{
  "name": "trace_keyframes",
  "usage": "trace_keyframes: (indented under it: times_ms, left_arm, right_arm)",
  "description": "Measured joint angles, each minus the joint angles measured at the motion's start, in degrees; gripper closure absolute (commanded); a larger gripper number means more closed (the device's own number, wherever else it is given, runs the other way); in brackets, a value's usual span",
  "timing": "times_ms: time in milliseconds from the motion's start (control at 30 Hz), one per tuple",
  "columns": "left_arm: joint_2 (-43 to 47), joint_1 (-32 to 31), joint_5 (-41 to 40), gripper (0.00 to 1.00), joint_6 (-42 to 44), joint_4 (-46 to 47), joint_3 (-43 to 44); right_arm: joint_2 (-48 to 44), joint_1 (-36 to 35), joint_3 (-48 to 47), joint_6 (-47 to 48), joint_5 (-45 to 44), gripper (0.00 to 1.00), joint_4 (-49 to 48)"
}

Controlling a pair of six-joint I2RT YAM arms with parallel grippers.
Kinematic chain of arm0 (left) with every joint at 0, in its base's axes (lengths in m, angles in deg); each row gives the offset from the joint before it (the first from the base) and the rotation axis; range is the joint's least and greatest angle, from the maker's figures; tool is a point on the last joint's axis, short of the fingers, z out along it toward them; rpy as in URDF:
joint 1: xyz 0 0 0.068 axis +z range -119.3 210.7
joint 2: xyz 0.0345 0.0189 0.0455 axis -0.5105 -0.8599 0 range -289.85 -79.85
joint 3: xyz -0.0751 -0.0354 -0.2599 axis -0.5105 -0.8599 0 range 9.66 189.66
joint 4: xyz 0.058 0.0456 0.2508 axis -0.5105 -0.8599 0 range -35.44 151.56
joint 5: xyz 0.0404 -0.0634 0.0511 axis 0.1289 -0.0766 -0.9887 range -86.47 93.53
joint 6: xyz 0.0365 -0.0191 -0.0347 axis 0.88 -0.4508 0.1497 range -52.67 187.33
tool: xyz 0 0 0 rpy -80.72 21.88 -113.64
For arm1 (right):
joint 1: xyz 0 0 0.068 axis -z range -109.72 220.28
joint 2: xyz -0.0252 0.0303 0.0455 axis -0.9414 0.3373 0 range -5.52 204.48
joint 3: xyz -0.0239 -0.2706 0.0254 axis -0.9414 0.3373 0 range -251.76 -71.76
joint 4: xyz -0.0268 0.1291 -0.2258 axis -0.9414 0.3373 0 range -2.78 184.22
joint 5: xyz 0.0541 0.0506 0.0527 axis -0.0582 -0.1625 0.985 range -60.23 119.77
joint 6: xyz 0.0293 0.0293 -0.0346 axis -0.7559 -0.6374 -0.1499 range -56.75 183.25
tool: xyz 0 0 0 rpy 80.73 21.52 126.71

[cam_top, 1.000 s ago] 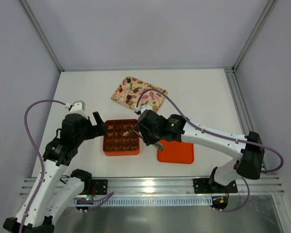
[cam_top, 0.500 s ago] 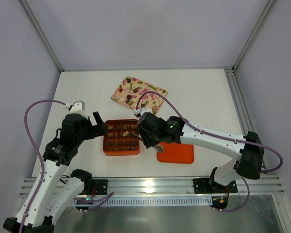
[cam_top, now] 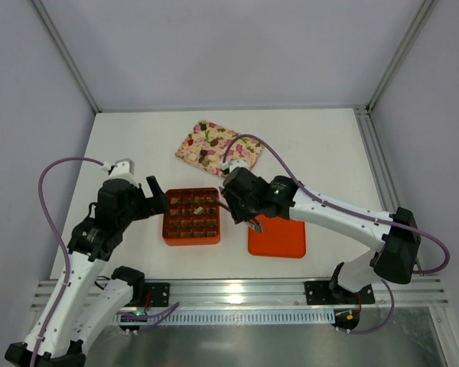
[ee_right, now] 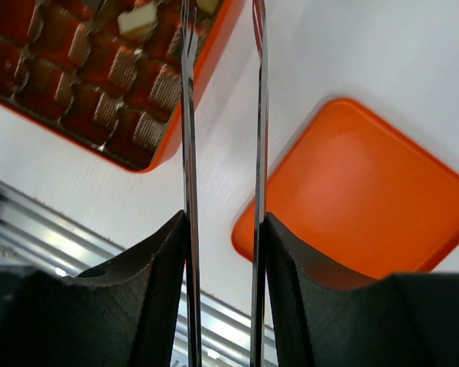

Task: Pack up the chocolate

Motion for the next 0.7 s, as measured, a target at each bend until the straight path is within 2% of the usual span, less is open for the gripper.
trace_keyframes:
  times_ms: [100, 333, 500, 700]
  left_arm:
    - [0.0, 0.0, 0.0, 0.00, 0.0, 0.0, 0.0]
    - [0.0, 0.0, 0.4, 0.00, 0.0, 0.0, 0.0]
    - [0.0, 0.0, 0.9, 0.00, 0.0, 0.0, 0.0]
    - [0.0, 0.0, 1.4, 0.00, 0.0, 0.0, 0.0]
  right_arm:
    - [-2.2, 6.5, 0.0, 0.9, 0.6, 0.55, -0.1]
    - [-4.8, 30.5, -0.4, 4.3, 2.7, 0.54, -2.8]
    - [2.8, 42.3, -3.6, 5.7, 5.5, 0.54, -4.8]
    - [14.8, 50.2, -9.6, 6.1, 8.4, 0.54, -6.7]
